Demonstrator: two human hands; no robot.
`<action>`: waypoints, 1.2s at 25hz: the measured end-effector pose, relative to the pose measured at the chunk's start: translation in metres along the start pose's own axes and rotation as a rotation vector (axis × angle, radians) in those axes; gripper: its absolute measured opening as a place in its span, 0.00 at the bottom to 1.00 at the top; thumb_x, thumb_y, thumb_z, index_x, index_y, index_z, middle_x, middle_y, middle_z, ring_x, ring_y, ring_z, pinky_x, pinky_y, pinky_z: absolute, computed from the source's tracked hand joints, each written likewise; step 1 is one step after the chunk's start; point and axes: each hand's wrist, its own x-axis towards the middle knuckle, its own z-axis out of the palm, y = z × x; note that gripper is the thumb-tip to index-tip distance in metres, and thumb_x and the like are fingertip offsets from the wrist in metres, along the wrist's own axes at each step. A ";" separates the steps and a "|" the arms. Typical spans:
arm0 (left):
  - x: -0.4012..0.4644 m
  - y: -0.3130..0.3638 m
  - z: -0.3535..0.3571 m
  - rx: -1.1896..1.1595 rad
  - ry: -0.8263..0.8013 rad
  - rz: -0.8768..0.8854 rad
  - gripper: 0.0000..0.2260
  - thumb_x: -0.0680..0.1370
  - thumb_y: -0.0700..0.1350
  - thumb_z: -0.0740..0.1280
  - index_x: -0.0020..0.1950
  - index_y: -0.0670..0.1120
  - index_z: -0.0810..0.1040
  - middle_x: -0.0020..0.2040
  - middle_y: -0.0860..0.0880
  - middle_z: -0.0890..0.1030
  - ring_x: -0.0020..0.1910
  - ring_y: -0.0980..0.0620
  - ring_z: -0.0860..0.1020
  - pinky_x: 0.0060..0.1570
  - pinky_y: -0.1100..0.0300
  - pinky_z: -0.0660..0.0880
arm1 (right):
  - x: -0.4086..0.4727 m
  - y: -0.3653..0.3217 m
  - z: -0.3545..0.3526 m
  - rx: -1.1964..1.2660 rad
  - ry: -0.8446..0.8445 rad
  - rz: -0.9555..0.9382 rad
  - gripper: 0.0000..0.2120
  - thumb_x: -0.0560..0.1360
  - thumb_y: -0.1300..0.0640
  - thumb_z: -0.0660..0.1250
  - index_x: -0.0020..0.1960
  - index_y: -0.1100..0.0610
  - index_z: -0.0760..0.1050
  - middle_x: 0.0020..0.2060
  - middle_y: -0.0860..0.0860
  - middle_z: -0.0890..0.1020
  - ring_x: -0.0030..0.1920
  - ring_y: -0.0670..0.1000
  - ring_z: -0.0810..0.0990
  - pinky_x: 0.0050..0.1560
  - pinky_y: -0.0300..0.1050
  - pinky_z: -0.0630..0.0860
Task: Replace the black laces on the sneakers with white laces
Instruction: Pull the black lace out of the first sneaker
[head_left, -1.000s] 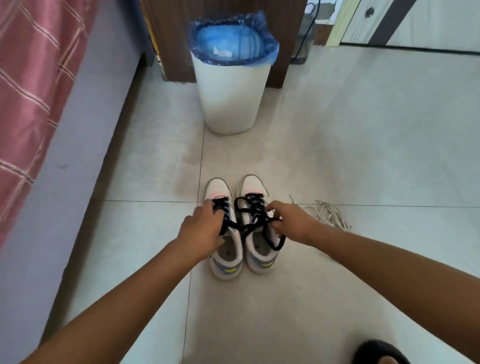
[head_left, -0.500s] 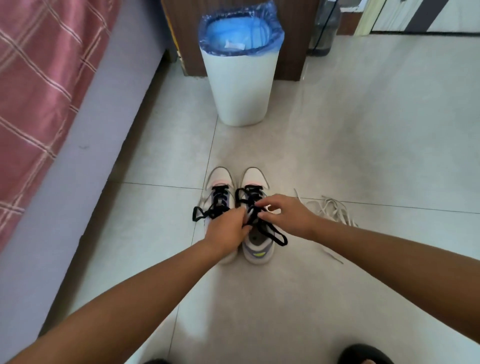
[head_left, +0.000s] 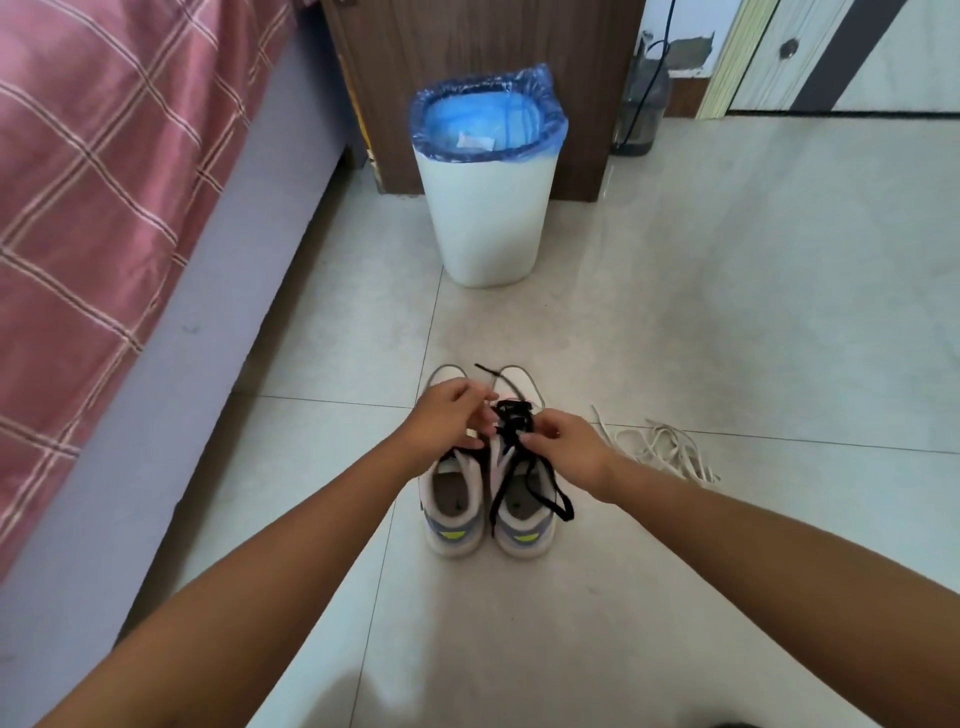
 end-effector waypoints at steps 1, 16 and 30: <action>0.001 -0.005 0.001 0.092 -0.013 0.000 0.06 0.80 0.45 0.62 0.51 0.43 0.75 0.42 0.47 0.79 0.41 0.51 0.78 0.42 0.57 0.76 | 0.003 0.007 0.000 0.105 0.054 0.095 0.10 0.75 0.60 0.68 0.37 0.57 0.70 0.34 0.52 0.72 0.38 0.50 0.71 0.44 0.46 0.74; -0.001 -0.056 0.047 0.988 0.110 0.326 0.12 0.80 0.45 0.58 0.55 0.41 0.78 0.52 0.44 0.79 0.50 0.45 0.77 0.44 0.55 0.69 | 0.035 -0.083 -0.139 1.353 0.725 -0.004 0.12 0.80 0.70 0.55 0.38 0.62 0.65 0.28 0.56 0.74 0.24 0.49 0.75 0.23 0.38 0.74; 0.001 -0.035 0.043 1.113 0.109 0.280 0.12 0.82 0.47 0.55 0.55 0.43 0.75 0.51 0.45 0.80 0.50 0.44 0.78 0.42 0.55 0.70 | -0.018 0.015 -0.024 -0.227 -0.314 0.107 0.41 0.72 0.53 0.72 0.76 0.57 0.52 0.71 0.52 0.65 0.71 0.51 0.64 0.63 0.37 0.62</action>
